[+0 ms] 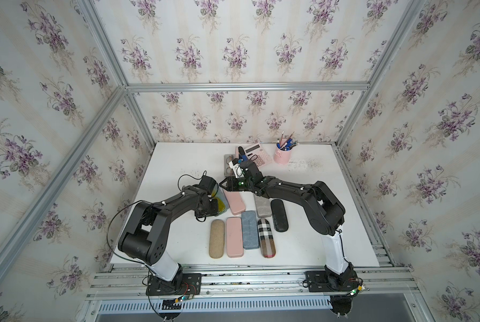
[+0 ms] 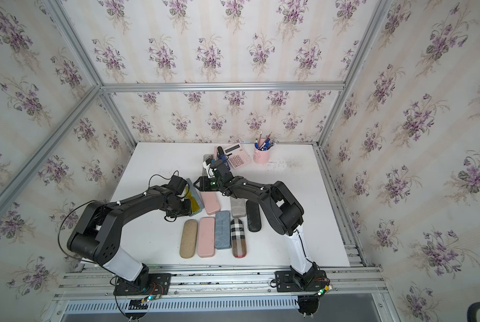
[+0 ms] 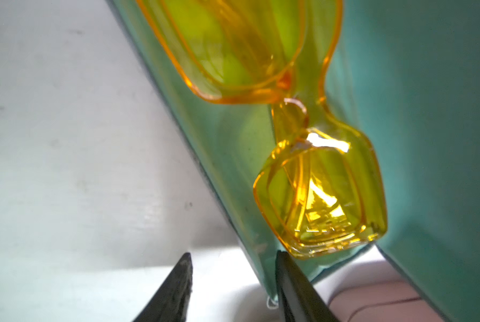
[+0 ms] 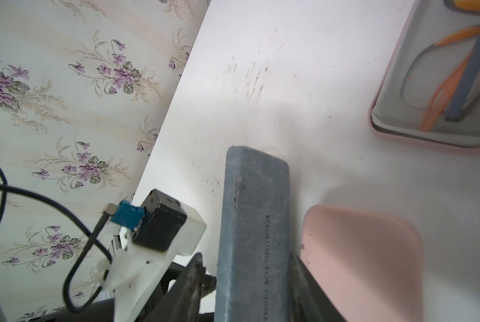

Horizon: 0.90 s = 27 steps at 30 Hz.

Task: Close the glasses case
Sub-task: Move the glasses case to the center of the board, then close the glasses case at the center of the board.

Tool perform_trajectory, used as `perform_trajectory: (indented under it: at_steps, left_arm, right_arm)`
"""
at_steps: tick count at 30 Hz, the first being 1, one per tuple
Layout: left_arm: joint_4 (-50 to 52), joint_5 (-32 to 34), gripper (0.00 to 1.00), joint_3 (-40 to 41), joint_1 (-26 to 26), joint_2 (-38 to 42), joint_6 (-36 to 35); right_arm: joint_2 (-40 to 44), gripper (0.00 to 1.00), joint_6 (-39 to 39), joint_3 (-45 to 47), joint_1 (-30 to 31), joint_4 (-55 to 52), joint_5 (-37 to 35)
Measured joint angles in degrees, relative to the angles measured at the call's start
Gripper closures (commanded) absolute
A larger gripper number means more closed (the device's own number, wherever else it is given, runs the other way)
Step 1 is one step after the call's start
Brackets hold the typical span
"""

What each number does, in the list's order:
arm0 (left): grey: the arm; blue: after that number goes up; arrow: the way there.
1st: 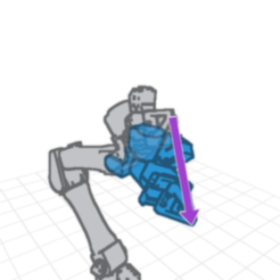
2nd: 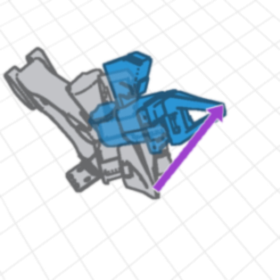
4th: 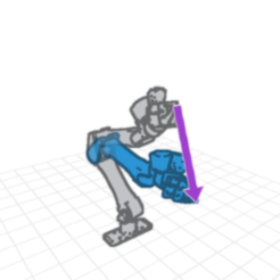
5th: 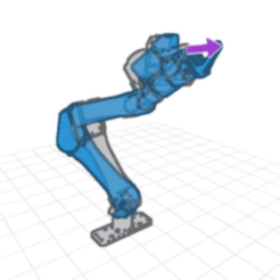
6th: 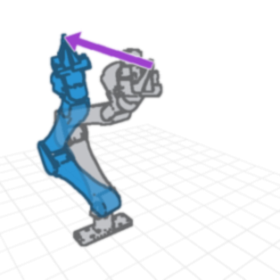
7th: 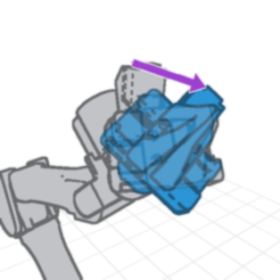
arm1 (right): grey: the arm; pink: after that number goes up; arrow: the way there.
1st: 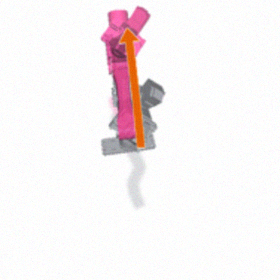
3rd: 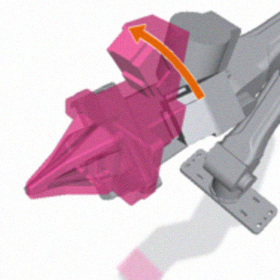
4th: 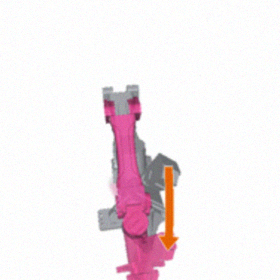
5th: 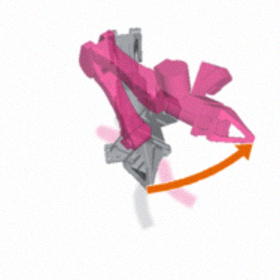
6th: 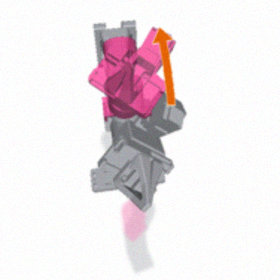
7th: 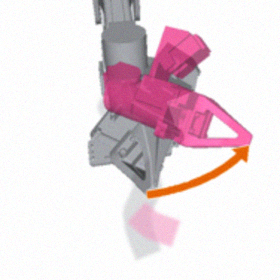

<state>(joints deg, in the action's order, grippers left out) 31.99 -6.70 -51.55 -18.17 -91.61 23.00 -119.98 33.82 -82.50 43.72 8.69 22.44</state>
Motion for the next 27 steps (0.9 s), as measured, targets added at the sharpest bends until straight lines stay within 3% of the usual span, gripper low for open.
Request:
perform_trajectory:
  at_steps: [5, 8, 9, 13, 16, 27]
  left_arm:
    - [2.34, 1.62, 0.3, -0.55, 0.35, 4.66, 0.13]
    - [3.06, 2.19, 0.3, -0.35, 1.46, 8.11, 0.61]
    - [3.21, 2.16, 0.31, -0.26, 2.05, 9.05, 0.7]
    - [2.47, 1.29, 0.52, 1.27, 6.34, 12.76, 1.9]
    - [1.57, 0.42, 0.63, 1.88, 9.46, 11.06, 1.97]
    - [-6.1, -5.53, 0.71, 2.86, 13.03, 0.39, 4.02]
  right_arm:
    - [0.57, 0.51, -0.42, 0.26, 0.31, -0.04, -0.42]
    - [0.79, 0.51, -0.83, 0.63, 0.39, -0.52, -0.57]
    - [0.79, 0.51, -0.96, 0.66, 0.37, -0.72, -0.59]
    - [0.79, 0.51, -1.31, 1.05, 0.35, -1.25, -0.7]
    - [0.79, 0.51, -1.49, 1.66, 0.35, -1.2, -0.52]
    - [1.03, 0.55, -2.32, 4.13, 0.52, -0.11, 0.48]
